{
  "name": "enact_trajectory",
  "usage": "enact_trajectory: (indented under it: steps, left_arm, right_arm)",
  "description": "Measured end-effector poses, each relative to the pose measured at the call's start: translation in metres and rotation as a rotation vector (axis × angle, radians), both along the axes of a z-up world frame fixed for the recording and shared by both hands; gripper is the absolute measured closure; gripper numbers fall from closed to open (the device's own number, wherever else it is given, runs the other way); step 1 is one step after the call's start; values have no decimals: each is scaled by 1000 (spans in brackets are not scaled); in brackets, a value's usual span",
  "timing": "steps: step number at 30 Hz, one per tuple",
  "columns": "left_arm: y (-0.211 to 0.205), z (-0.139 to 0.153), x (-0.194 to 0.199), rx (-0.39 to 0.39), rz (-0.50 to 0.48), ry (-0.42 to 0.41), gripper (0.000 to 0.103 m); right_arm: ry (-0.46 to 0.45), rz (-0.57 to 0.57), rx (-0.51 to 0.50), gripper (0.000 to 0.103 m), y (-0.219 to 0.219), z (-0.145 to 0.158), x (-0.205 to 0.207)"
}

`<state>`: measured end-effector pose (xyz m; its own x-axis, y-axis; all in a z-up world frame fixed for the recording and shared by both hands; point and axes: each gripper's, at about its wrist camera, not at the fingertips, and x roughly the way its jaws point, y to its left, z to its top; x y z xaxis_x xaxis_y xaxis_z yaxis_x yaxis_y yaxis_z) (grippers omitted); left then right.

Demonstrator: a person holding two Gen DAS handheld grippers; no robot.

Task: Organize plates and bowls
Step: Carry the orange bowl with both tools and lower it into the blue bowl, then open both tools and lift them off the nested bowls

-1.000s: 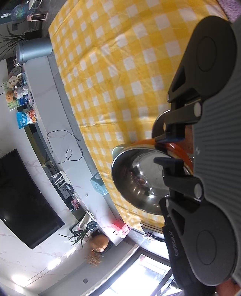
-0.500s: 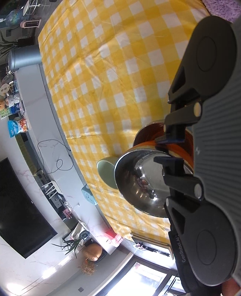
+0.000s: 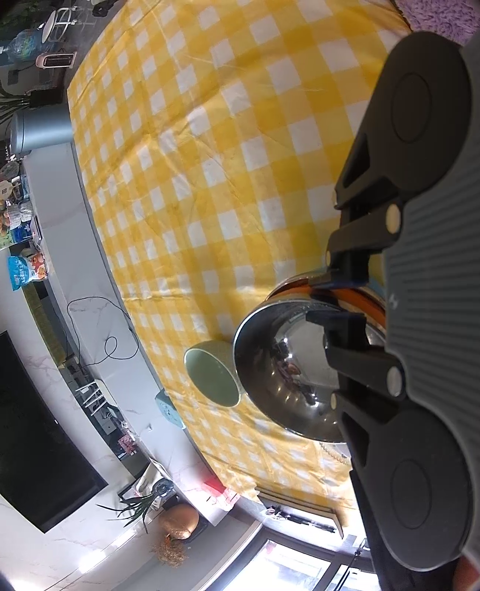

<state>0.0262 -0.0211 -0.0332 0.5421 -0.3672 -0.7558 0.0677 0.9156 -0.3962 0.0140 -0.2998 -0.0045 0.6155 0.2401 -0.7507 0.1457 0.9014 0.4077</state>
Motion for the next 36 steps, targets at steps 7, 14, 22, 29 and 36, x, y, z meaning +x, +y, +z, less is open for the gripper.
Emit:
enact_trajectory:
  steps: [7, 14, 22, 29, 36]
  left_arm:
    - [-4, 1, -1, 24, -11, -2, 85]
    - [-7, 2, -1, 49, -27, -9, 83]
    - [-8, 5, -1, 66, -51, -15, 82]
    - [-1, 12, -2, 52, -32, -46, 78]
    - [6, 21, 3, 44, -18, -77, 75]
  right_arm:
    - [8, 9, -25, 94, 3, -3, 1]
    - [25, 21, -55, 94, 6, -8, 2]
    - [21, 26, -66, 94, 7, -8, 2]
    - [10, 26, -64, 90, 8, -7, 1]
    - [-41, 18, -93, 73, 8, 2, -3]
